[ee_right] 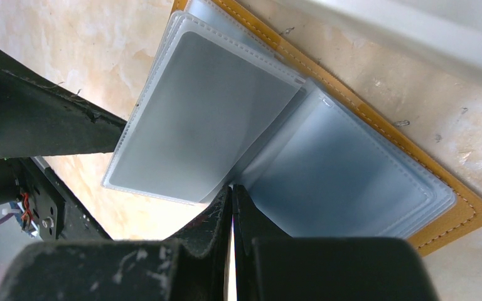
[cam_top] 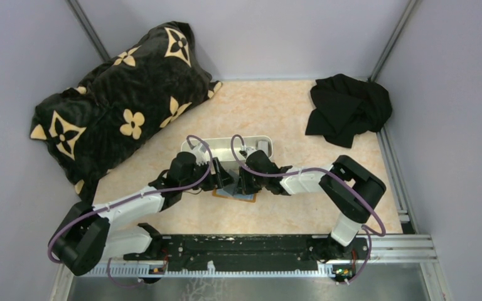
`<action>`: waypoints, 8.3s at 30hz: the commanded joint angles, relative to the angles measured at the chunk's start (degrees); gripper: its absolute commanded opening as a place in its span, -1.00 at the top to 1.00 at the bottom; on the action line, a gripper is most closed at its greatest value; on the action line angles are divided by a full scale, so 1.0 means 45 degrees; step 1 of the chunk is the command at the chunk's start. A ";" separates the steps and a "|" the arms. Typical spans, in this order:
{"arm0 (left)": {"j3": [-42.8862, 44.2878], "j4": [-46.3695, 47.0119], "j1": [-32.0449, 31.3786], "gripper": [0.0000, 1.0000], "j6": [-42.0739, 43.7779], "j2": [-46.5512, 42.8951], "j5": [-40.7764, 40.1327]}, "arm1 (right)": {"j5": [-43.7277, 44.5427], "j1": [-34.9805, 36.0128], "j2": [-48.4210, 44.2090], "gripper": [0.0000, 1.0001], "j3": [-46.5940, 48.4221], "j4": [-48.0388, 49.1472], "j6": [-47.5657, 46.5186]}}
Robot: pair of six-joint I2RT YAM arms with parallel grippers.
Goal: Take the credit cards out of the card holder
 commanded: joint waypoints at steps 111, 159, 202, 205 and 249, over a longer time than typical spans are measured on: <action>0.0967 0.1869 0.0008 -0.11 -0.0508 0.1988 0.1032 | 0.0608 0.0819 -0.3258 0.21 0.1174 -0.2355 -0.0442; 0.0957 0.1884 0.0008 -0.12 -0.0411 0.2312 0.1146 | 0.0915 0.0587 -0.3272 0.39 0.0145 -0.2379 -0.0265; 0.1523 0.0709 -0.0007 -0.13 0.0175 0.1777 0.0803 | 0.0489 -0.0641 -0.3592 0.40 -0.0782 -0.2062 -0.0395; 0.1681 0.0654 -0.0012 -0.12 0.0243 0.1565 0.0852 | 0.0458 -0.0685 -0.3591 0.41 -0.0857 -0.2018 -0.0412; 0.2166 0.1258 -0.0442 -0.13 -0.0025 0.2669 0.0921 | 0.0326 -0.0880 -0.3902 0.40 -0.1105 -0.1992 -0.0440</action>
